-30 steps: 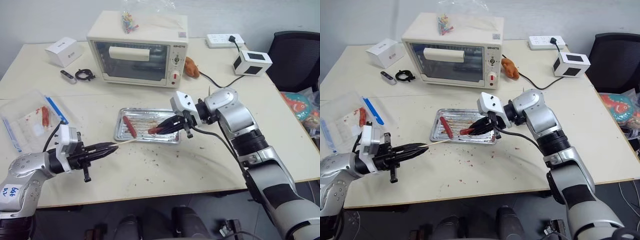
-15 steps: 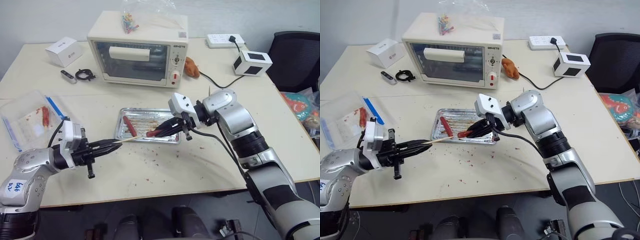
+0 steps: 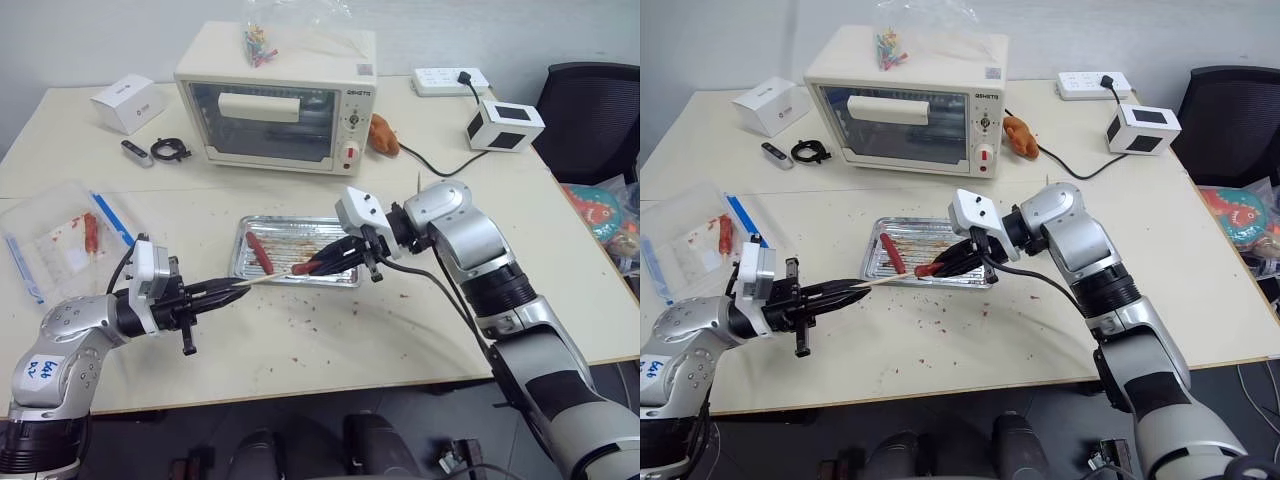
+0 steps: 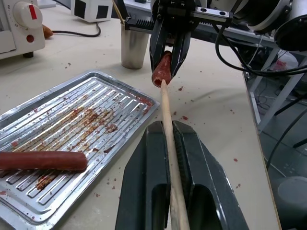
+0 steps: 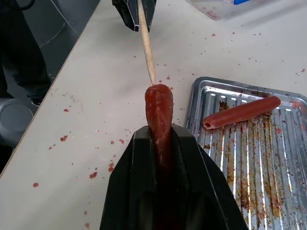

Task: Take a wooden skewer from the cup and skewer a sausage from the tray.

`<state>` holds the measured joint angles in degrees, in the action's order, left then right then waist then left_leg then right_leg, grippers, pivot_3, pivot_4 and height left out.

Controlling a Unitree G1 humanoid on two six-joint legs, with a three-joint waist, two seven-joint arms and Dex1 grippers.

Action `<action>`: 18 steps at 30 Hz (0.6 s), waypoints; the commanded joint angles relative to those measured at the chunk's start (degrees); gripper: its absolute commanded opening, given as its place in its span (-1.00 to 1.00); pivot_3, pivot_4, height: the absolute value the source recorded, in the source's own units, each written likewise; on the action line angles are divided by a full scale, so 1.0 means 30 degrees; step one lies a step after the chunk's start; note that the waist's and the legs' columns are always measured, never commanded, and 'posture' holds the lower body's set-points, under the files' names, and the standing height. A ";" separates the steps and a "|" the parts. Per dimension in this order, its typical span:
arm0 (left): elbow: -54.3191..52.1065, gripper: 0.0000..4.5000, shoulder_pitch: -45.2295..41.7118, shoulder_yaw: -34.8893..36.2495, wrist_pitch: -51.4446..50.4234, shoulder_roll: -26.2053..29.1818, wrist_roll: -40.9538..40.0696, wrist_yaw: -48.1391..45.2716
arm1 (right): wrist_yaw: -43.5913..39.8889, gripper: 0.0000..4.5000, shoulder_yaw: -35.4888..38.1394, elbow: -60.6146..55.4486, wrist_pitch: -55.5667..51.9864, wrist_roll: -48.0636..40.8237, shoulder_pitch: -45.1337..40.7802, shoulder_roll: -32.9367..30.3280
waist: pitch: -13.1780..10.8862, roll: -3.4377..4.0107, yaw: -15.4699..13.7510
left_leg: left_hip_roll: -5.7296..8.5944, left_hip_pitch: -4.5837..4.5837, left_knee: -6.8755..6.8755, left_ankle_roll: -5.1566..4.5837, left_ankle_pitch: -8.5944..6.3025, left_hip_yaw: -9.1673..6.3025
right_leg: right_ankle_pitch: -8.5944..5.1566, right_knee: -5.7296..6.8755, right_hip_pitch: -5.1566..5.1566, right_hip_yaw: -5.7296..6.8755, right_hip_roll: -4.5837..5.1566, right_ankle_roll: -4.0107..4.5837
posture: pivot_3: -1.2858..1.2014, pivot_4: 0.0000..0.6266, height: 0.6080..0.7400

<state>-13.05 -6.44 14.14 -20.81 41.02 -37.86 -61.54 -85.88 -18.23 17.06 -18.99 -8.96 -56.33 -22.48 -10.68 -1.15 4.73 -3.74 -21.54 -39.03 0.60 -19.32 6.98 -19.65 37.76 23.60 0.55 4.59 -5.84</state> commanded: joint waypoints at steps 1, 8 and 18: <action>-0.0286 -1.00 -0.0152 -0.0106 0.0284 -0.0115 0.0108 0.0055 | -0.0147 -0.90 -0.0121 -0.0808 0.0052 -0.0499 -0.0425 0.0326 | 0.0000 0.0000 0.0000 | 0.0000 0.0000 0.0000 0.0000 0.0000 0.0000 | 0.0000 0.0000 0.0000 0.0001 0.0000 0.0000 | 0.03 -0.52 1.00; -0.0166 -1.00 0.0141 0.0208 0.0365 -0.0035 0.0114 0.0093 | -0.0322 -0.90 -0.0011 -0.0699 0.0179 -0.0524 -0.0395 0.0084 | 0.0000 0.0000 0.0003 | 0.0000 0.0000 0.0000 0.0000 0.0000 0.0000 | 0.0000 0.0001 0.0000 0.0000 0.0000 0.0000 | 0.03 -0.52 1.00; -0.0259 -1.00 0.0516 0.0502 0.0332 0.0115 -0.0009 0.0097 | -0.0423 -0.90 0.0129 -0.0392 0.0217 -0.0476 -0.0387 -0.0264 | 0.0000 0.0000 -0.0002 | 0.0000 0.0000 0.0000 0.0000 0.0000 0.0000 | 0.0000 0.0000 -0.0001 0.0000 0.0002 0.0000 | 0.03 -0.52 1.00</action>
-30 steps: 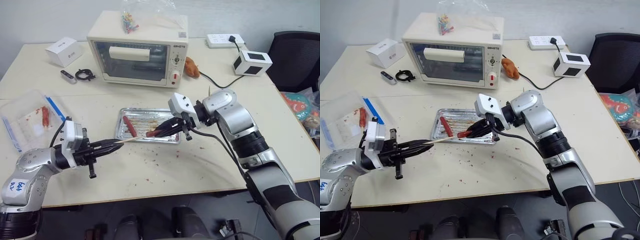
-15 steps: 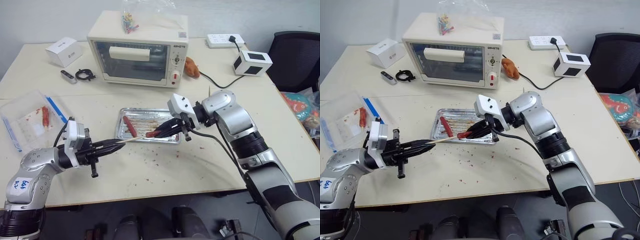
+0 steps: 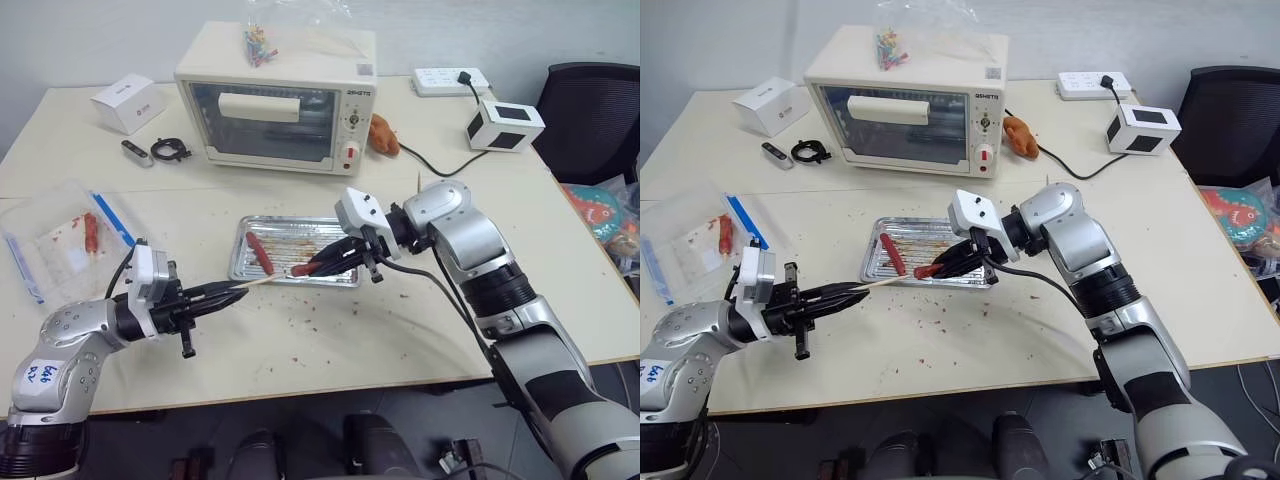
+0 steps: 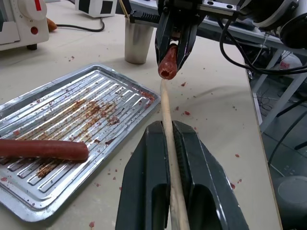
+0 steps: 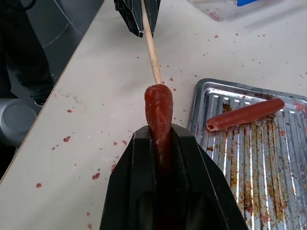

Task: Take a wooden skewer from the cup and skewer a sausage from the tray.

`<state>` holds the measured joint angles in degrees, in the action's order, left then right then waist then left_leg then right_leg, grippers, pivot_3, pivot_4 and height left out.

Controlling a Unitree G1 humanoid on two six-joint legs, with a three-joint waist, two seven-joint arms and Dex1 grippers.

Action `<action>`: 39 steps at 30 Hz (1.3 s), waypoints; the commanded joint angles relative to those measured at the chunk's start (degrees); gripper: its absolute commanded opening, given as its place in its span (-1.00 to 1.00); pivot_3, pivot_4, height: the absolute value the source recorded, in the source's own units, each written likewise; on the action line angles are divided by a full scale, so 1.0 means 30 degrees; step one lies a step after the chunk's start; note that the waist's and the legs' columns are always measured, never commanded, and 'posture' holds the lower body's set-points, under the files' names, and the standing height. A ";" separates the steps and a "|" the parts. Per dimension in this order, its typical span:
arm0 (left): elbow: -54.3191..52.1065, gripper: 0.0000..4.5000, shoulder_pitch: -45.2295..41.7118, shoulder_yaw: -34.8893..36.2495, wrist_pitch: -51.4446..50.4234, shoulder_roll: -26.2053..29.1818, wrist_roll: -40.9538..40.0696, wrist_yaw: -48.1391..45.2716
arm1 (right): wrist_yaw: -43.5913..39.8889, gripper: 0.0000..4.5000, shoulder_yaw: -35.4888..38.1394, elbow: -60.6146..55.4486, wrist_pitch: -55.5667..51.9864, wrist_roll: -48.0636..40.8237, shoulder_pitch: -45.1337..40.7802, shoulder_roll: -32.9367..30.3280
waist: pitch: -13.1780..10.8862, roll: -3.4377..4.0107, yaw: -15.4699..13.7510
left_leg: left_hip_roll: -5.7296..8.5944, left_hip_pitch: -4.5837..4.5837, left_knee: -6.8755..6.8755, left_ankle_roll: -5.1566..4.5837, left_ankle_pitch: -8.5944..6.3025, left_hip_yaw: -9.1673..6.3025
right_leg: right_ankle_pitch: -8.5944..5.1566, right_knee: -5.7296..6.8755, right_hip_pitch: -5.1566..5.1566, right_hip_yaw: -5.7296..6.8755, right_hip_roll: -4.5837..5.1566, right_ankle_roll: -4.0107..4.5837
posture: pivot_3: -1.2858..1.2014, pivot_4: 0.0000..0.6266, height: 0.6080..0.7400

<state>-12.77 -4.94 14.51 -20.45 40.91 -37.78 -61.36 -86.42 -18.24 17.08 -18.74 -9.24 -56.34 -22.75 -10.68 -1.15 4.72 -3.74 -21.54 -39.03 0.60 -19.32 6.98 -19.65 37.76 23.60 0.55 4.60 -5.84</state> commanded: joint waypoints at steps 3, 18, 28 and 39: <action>-0.0422 -1.00 -0.0165 0.0209 0.0152 0.0026 -0.0114 0.0065 | -0.0238 -0.90 0.0082 -0.0461 0.0092 -0.0439 -0.0345 -0.0093 | 0.0000 0.0000 -0.0001 | 0.0001 0.0000 0.0000 0.0000 0.0000 0.0000 | 0.0000 0.0000 0.0000 0.0000 0.0001 0.0000 | 0.03 -0.52 1.00; -0.0554 -1.00 -0.1001 -0.0927 -0.0029 -0.0636 -0.0085 0.0172 | -0.0169 -0.90 -0.0202 -0.0154 0.0077 -0.0454 -0.0699 0.0541 | 0.0000 -0.0001 0.0000 | 0.0000 0.0000 -0.0002 0.0000 0.0000 0.0001 | 0.0000 0.0001 0.0001 0.0000 -0.0004 0.0000 | 0.03 -0.52 1.00; -0.0401 -1.00 -0.1497 -0.1510 -0.0054 -0.0978 0.0147 0.0115 | -0.0177 -0.90 -0.0225 0.0044 0.0320 -0.0353 -0.0740 0.0879 | 0.0000 0.0000 0.0011 | -0.0009 0.0000 -0.0009 0.0001 0.0001 0.0002 | 0.0000 0.0012 0.0002 -0.0002 -0.0018 0.0000 | 0.03 -0.52 1.00; -0.0063 -1.00 -0.2472 -0.2382 -0.0004 -0.1435 0.0374 -0.0042 | -0.0531 -0.90 -0.0463 -0.0237 0.0256 -0.0643 -0.0923 0.1366 | 0.0000 0.0000 -0.0035 | 0.0006 0.0000 -0.0019 -0.0001 0.0001 0.0001 | 0.0000 0.0012 -0.0002 0.0000 -0.0008 -0.0001 | 0.03 -0.52 1.00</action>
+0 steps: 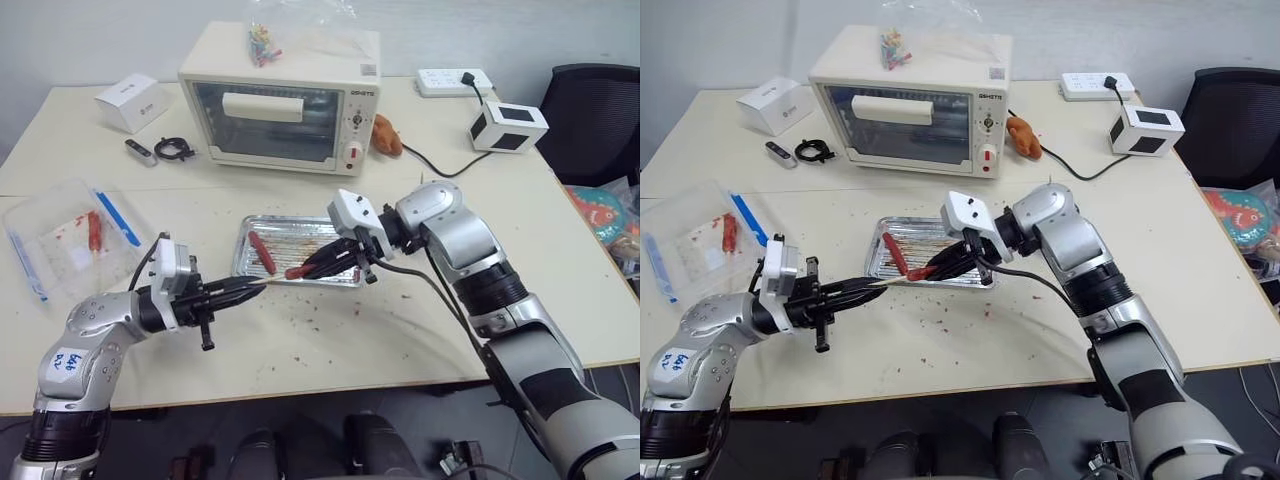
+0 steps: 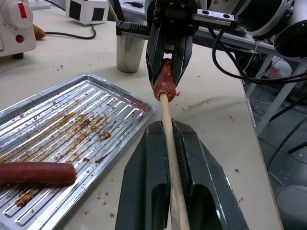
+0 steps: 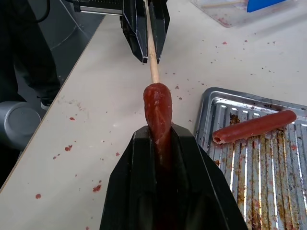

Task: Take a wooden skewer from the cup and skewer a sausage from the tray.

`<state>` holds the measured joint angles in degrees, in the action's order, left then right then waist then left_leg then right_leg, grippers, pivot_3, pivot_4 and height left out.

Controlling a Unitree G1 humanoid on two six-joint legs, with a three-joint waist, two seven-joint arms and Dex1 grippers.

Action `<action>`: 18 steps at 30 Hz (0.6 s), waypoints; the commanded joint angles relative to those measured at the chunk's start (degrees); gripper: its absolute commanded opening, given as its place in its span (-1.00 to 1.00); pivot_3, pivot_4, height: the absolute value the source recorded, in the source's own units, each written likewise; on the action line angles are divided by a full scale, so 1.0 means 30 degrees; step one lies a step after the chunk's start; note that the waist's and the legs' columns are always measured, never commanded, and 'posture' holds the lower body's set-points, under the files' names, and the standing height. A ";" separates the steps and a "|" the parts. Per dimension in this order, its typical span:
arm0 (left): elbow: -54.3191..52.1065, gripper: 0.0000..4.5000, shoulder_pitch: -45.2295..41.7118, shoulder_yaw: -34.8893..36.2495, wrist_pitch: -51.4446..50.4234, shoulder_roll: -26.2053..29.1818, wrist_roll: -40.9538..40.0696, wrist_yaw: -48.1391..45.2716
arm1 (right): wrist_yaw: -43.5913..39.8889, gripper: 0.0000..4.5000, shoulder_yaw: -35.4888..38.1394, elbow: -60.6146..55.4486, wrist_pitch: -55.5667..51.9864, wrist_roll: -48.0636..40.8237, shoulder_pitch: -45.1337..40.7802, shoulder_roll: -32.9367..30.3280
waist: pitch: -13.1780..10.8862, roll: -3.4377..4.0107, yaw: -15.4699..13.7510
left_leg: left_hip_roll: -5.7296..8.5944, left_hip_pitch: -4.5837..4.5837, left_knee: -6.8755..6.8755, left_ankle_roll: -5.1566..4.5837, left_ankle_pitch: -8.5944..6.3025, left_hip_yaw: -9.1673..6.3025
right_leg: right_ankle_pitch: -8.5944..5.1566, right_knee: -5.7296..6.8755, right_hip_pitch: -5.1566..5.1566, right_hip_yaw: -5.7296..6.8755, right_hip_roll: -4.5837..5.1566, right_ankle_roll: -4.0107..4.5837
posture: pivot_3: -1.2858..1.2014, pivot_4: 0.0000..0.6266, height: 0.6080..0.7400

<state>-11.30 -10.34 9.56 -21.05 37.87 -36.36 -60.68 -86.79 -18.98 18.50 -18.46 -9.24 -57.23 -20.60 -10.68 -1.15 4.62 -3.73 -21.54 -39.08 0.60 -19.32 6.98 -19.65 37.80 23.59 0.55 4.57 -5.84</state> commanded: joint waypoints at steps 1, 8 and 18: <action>-0.0459 -1.00 -0.0909 -0.0920 0.0202 -0.0534 -0.0039 -0.0324 | -0.0454 -0.90 -0.0271 -0.0731 0.0090 -0.0680 -0.0704 0.0745 | 0.0000 0.0000 0.0002 | 0.0000 0.0000 0.0000 0.0000 0.0000 0.0000 | 0.0000 0.0000 0.0000 0.0002 -0.0004 0.0000 | 0.03 -0.52 1.00; 0.0240 -1.00 -0.2326 -0.1981 0.0241 -0.1447 0.0501 -0.0674 | -0.0608 -0.90 -0.0553 -0.0922 -0.0069 -0.0809 -0.0955 0.1350 | 0.0000 0.0000 0.0002 | -0.0001 0.0000 -0.0002 0.0000 0.0000 0.0000 | 0.0000 0.0003 0.0001 0.0003 -0.0010 0.0000 | 0.03 -0.52 1.00; 0.0369 -1.00 -0.1820 -0.0667 0.0250 -0.1233 0.0653 -0.0659 | -0.0844 -0.77 0.0246 -0.2292 -0.1292 -0.1614 -0.0094 0.0434 | 0.0000 0.0000 0.0005 | -0.0005 0.0000 -0.0001 0.0000 0.0001 -0.0001 | 0.0000 0.0004 0.0002 0.0003 -0.0005 0.0000 | 0.03 -0.52 1.00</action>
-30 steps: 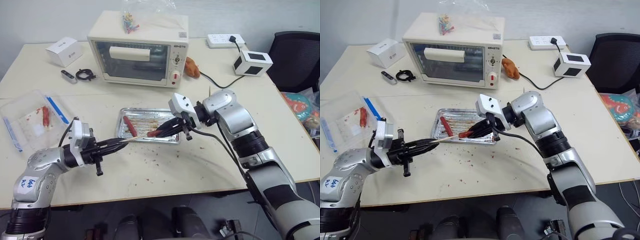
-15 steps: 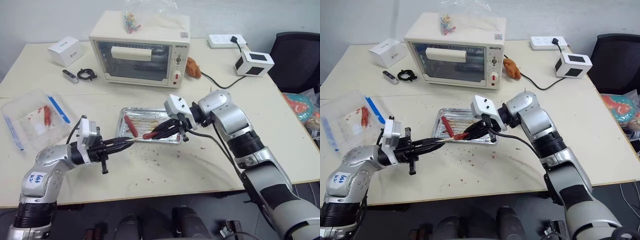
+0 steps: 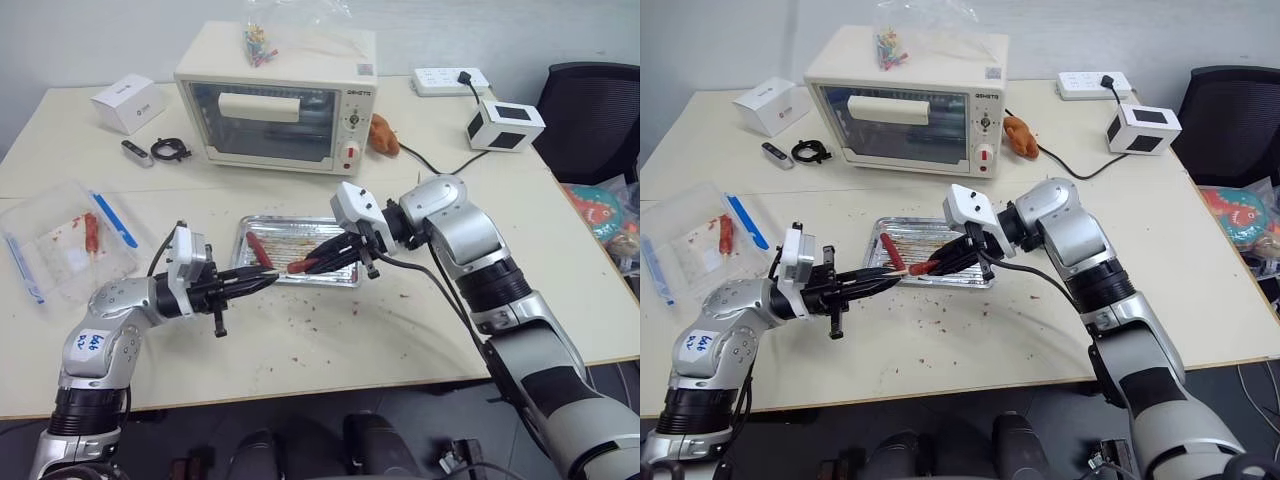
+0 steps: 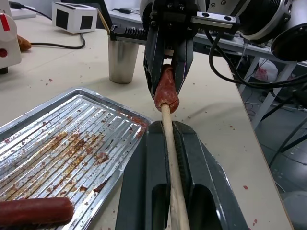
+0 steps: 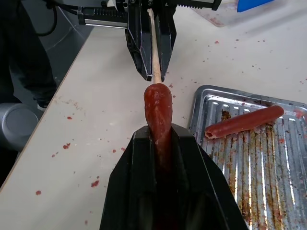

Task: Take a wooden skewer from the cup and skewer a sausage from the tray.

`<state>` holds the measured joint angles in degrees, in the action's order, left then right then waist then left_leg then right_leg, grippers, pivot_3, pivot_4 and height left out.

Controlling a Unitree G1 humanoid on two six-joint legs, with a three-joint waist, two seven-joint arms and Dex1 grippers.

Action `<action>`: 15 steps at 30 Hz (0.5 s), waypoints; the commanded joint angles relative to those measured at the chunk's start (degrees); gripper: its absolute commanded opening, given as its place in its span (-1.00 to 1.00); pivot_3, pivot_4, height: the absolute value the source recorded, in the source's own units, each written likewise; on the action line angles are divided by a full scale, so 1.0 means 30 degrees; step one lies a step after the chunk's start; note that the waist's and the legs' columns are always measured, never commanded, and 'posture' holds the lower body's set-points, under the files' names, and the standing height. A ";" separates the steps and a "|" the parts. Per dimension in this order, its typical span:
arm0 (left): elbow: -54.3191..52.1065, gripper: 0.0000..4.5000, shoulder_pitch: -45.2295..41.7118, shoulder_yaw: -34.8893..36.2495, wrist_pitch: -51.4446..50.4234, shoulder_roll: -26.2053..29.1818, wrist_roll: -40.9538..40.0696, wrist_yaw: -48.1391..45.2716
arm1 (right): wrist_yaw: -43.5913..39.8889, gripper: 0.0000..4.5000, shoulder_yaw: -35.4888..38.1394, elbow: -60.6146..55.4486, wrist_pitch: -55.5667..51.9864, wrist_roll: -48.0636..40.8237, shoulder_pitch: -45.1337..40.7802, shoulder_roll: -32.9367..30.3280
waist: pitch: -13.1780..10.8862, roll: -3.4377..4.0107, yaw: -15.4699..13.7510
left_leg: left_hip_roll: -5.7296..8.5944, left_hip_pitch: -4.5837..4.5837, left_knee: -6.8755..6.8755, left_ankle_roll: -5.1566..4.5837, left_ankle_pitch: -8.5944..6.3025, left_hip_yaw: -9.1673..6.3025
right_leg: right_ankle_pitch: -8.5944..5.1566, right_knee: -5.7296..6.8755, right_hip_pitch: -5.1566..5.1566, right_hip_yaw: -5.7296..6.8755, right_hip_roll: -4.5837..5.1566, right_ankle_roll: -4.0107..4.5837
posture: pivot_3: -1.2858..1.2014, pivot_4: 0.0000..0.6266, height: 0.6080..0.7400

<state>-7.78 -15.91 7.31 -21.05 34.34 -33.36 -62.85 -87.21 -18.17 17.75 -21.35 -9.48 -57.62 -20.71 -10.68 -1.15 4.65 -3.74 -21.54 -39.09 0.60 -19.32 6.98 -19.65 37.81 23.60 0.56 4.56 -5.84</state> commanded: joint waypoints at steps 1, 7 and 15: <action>-0.0828 -1.00 0.0336 0.0558 0.0257 0.0130 -0.0436 0.0115 | -0.0621 -0.63 0.0314 -0.2231 -0.0266 -0.1686 0.0177 0.0298 | 0.0000 0.0000 0.0000 | -0.0001 0.0000 0.0000 0.0000 0.0000 0.0000 | 0.0000 0.0000 0.0000 0.0000 0.0000 0.0000 | 0.03 -0.52 1.00; -0.1623 -1.00 0.2738 0.3186 0.0065 0.1214 -0.1231 0.0590 | -0.1125 0.27 0.1382 -0.3935 -0.0987 -0.3017 0.0810 -0.1918 | 0.0000 0.0000 0.0013 | -0.0011 0.0000 0.0003 0.0000 -0.0001 -0.0004 | 0.0000 -0.0002 0.0002 -0.0002 0.0008 0.0000 | 0.03 -0.52 1.00; -0.4261 -1.00 0.6523 0.8078 -0.0404 -0.0478 -0.3758 0.4766 | 0.1664 1.00 0.5784 -0.7896 -0.0822 -0.7458 0.4830 -0.2943 | 0.0004 -0.0006 -0.0348 | -0.0005 0.0000 0.0009 -0.0013 -0.0010 -0.0045 | 0.0000 -0.0033 -0.0035 0.0005 0.0046 0.0001 | 0.03 -0.52 1.00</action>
<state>-18.20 2.71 27.22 -22.99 34.36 -41.66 -52.93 -85.03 -6.18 -1.89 -24.13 -26.71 -45.09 -30.19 -10.66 -1.17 3.60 -3.76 -21.53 -39.04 0.56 -19.35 6.81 -19.65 37.68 23.45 0.55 4.70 -5.84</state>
